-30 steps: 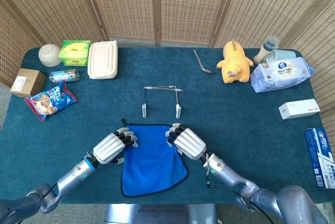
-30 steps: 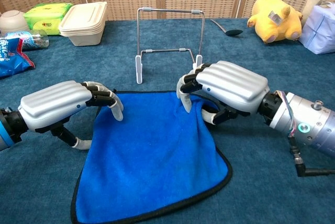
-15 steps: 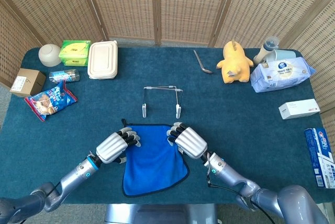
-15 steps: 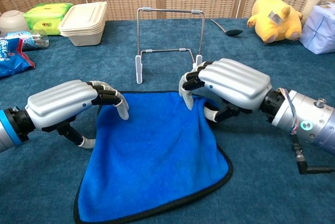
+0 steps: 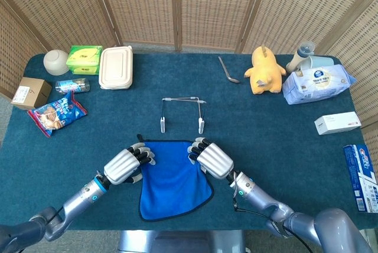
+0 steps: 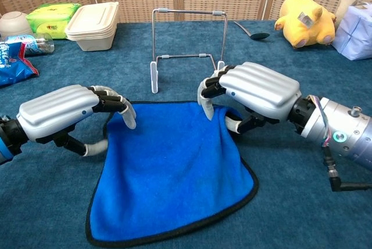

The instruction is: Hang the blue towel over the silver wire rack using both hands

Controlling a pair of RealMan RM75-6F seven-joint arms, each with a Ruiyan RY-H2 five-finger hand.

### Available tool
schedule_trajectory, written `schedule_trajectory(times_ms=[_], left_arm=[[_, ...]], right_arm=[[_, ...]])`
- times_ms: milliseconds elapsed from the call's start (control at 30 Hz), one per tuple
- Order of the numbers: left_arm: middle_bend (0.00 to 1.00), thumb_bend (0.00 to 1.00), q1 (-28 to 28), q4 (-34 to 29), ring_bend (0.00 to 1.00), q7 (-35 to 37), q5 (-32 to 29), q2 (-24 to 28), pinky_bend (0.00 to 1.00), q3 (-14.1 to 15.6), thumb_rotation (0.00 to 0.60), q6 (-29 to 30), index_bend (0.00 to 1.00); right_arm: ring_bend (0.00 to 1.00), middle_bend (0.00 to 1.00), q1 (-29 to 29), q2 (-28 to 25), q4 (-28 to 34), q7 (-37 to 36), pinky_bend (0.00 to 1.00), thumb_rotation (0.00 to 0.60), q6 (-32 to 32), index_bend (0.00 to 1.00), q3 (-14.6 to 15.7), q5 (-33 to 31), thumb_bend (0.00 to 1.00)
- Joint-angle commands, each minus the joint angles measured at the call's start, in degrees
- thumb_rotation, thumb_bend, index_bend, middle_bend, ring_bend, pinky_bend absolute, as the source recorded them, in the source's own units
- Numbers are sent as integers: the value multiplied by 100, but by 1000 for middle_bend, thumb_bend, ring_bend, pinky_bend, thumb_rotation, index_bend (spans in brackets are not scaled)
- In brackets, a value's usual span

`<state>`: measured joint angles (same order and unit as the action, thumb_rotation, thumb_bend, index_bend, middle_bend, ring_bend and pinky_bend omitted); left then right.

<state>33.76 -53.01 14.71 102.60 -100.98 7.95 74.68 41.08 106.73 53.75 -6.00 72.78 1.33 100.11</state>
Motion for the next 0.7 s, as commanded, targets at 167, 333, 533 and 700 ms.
schedule_trajectory(times_ms=[167, 333, 533, 700], left_arm=[[322, 582, 70, 106, 264, 18, 1, -138, 190, -22, 600, -81, 366], [319, 583, 113, 137, 264, 55, -16, -196, 190, -22, 600, -152, 363], [322, 599, 141, 126, 269, 12, -46, -233, 190, -45, 600, -189, 418], [344, 614, 138, 101, 278, 27, -79, -247, 193, -68, 600, -172, 564]], right_arm=[[324, 382, 16, -22, 13, 8, 276, 600, -2, 656, -35, -19, 468], [324, 382, 17, -58, 41, 24, 277, 600, -15, 655, -37, -30, 469], [329, 384, 11, -58, 39, 23, 278, 600, -25, 656, -37, -42, 471], [341, 391, 22, -47, 38, 15, 278, 600, -31, 674, -26, -27, 471]])
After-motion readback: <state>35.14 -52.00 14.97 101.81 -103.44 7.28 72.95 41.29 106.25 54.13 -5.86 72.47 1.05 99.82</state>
